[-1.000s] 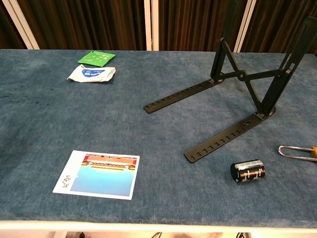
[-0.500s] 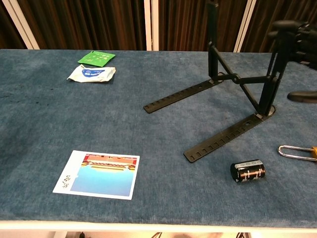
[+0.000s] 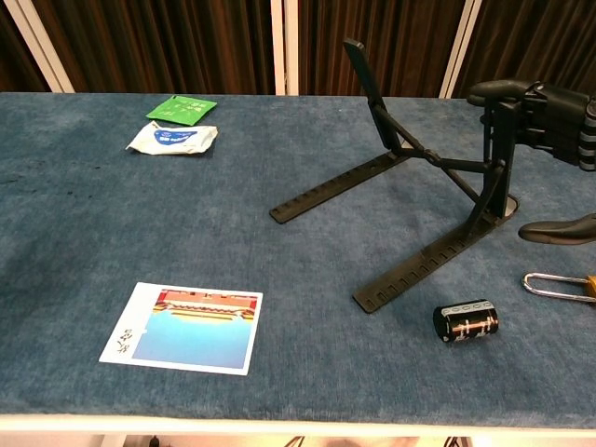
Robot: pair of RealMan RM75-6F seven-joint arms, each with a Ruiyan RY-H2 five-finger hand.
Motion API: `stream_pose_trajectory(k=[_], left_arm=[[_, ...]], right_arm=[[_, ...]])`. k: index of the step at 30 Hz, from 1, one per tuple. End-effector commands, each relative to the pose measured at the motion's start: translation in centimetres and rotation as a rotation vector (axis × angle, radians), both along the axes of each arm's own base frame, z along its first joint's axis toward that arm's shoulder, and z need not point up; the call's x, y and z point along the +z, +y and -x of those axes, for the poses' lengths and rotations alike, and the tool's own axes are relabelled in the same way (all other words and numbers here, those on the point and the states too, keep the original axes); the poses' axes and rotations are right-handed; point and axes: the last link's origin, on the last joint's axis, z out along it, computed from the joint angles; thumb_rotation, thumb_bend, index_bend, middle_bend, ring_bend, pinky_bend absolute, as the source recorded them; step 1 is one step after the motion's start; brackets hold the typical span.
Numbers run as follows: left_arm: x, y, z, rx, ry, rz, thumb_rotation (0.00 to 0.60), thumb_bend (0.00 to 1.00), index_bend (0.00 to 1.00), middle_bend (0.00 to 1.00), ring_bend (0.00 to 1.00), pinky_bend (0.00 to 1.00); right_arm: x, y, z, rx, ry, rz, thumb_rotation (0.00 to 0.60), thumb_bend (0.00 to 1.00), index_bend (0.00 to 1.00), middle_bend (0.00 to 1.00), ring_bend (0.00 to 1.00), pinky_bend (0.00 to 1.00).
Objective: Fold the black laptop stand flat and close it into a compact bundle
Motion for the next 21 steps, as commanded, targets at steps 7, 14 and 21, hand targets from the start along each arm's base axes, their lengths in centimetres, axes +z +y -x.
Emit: stream_pose_trajectory(k=[7,14,21], left_arm=[[-0.2,0.1,-0.3,-0.005,-0.005,0.005,0.600,0.10,0.16,0.15,0.09,0.16],[-0.1,-0.1,-0.1,0.004,-0.010,-0.001,0.600,0.10,0.16,0.15,0.09,0.16],[0.0,0.0,0.0,0.001,0.003,0.005,0.600,0.10,0.16,0.15,0.09,0.16]], right_arm=[[0.4,0.2,0.5,-0.017,0.000,0.012,0.600,0.08,0.00,0.00,0.00,0.00],[-1.2,0.0,-0.6,0.027,0.018,-0.026,0.600,0.08,0.00,0.00,0.00,0.00],[-1.5,-0.3,-0.3,0.049,0.097,0.005,0.600,0.08,0.00,0.00,0.00,0.00]])
